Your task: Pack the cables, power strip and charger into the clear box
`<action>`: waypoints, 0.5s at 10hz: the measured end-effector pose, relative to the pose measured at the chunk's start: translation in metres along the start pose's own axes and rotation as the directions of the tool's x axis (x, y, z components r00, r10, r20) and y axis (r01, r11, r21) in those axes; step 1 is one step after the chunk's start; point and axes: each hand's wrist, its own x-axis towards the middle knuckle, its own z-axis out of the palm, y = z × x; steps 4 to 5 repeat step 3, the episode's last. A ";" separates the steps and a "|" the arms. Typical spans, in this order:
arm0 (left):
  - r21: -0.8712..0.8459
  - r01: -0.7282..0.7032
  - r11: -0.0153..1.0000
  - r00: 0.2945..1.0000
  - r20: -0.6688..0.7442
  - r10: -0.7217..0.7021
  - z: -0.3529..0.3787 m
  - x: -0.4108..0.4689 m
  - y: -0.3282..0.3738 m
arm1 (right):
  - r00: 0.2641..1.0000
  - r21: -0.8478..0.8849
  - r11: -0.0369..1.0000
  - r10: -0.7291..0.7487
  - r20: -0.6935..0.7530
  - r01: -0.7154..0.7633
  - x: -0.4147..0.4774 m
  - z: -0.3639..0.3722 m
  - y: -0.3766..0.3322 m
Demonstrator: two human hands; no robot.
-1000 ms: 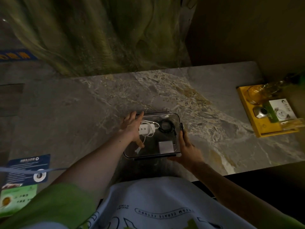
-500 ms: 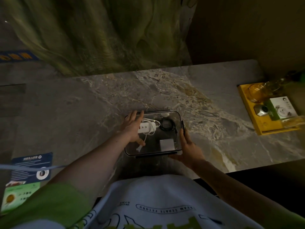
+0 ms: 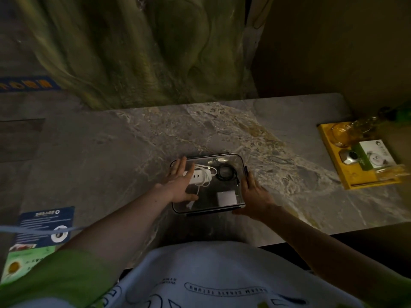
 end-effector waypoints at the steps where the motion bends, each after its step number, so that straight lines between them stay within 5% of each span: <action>1: -0.037 -0.011 0.999 1.000 0.025 0.012 -0.007 -0.002 -0.001 | 0.999 -0.093 0.996 0.017 0.052 -0.012 0.001 -0.012 -0.004; 5: -0.103 -0.003 0.995 0.997 0.074 0.011 -0.038 -0.002 -0.007 | 0.995 -0.084 0.996 0.018 0.097 -0.010 0.020 -0.056 -0.018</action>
